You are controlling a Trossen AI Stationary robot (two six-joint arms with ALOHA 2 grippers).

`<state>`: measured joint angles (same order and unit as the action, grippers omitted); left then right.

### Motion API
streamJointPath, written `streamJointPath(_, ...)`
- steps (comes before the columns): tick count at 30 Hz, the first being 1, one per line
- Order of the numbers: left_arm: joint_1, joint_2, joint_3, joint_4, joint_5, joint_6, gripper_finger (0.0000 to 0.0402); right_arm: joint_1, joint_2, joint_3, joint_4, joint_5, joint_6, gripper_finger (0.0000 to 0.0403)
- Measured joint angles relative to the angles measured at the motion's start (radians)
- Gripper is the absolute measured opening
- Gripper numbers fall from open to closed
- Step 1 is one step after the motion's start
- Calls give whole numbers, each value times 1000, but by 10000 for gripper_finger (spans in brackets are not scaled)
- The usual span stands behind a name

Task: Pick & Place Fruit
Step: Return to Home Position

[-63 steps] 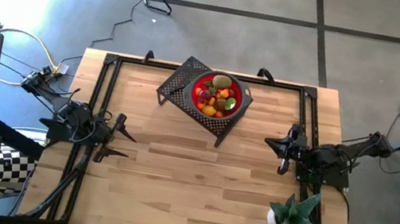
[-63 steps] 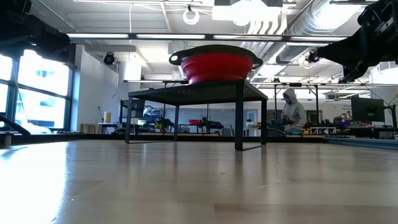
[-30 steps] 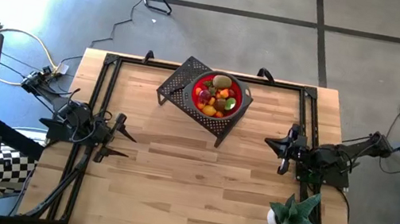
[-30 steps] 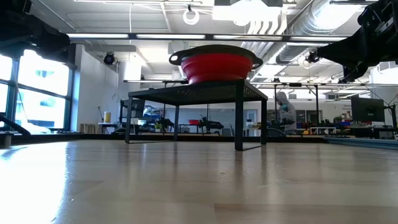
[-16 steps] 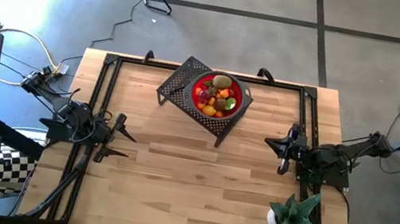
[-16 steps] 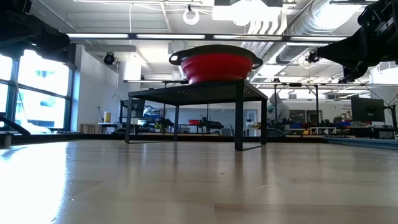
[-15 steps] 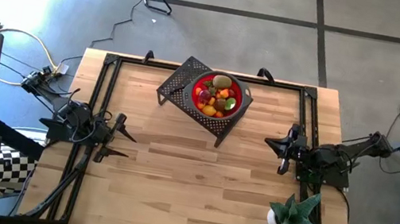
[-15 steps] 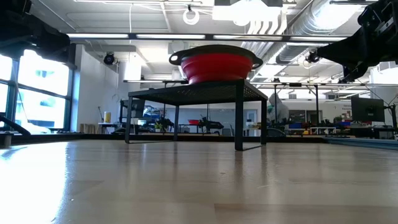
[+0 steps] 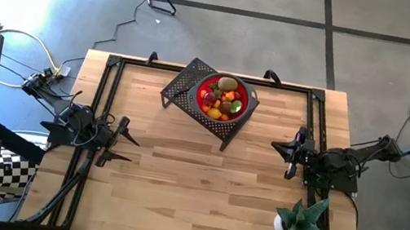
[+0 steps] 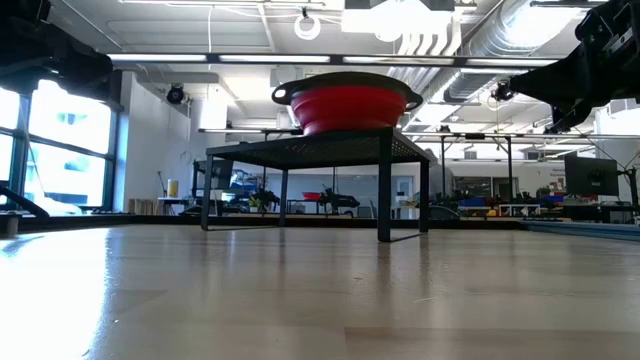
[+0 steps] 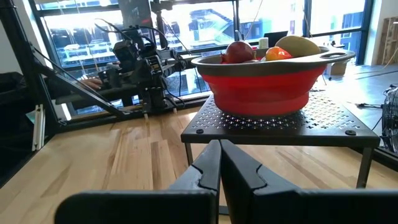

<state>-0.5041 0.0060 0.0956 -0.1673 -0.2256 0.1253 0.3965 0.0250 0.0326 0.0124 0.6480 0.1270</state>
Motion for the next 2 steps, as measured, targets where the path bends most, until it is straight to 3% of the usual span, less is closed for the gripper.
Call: streamJointPath(2,0,0,0,0,0,0,258,0,0,0,0,0,0,4)
